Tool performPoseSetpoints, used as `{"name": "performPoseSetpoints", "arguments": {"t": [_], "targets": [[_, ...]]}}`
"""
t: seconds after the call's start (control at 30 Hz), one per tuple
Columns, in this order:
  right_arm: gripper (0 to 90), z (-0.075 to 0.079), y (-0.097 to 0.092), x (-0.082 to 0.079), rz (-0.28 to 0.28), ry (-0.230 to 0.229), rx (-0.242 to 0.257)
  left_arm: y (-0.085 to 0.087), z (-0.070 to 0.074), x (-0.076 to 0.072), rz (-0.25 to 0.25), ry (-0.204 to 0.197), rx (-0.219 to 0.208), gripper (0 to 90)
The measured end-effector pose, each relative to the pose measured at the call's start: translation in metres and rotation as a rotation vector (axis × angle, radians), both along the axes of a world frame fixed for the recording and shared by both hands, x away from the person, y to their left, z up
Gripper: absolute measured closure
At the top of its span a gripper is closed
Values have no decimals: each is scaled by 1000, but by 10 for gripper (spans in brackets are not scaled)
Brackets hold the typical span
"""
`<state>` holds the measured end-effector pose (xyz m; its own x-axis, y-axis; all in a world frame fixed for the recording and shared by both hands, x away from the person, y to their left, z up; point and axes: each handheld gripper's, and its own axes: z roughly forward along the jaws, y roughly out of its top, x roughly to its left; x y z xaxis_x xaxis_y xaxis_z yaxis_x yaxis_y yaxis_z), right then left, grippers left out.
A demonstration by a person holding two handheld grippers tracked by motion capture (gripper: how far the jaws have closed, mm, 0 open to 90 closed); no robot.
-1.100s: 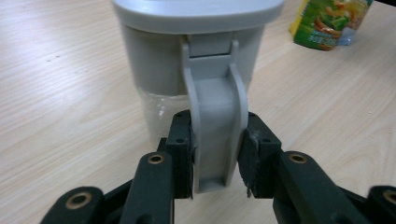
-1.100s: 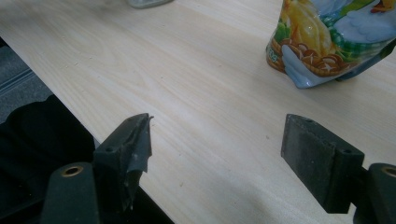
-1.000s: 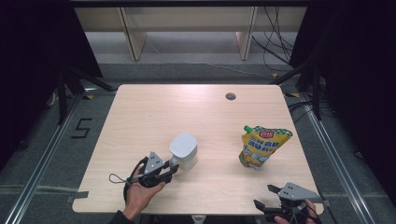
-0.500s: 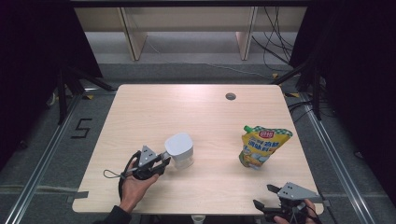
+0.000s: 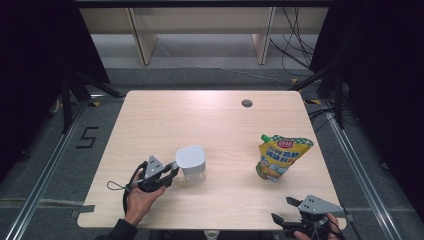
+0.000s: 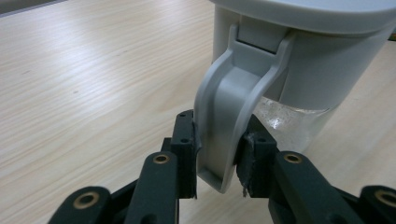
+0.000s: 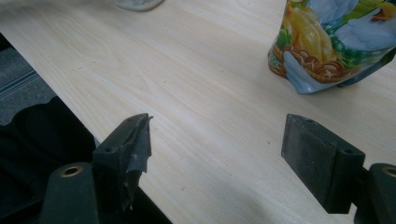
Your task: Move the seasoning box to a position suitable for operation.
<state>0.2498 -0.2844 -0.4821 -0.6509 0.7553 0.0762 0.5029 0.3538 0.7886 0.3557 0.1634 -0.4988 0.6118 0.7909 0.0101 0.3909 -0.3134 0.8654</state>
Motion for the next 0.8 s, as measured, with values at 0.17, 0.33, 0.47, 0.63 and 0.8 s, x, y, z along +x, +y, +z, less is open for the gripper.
{"name": "performPoseSetpoints", "arguments": {"t": [0.17, 0.33, 0.47, 0.63, 0.8], "targets": [[251, 0, -2, 2, 9, -20, -14, -15, 3, -10, -51, -3, -2, 704], [252, 0, -3, 2, 5, -13, 4, -28, 2, -17, -87, 0, 0, 703], [253, -1, -4, 4, 14, -15, 4, -36, 3, -21, -116, 2, 8, 700], [256, -1, -4, 5, 28, -16, -2, -43, 4, -24, -122, 5, 2, 699], [256, -1, -5, 5, 23, -23, -8, -51, 3, -27, -138, 10, -11, 698]]}}
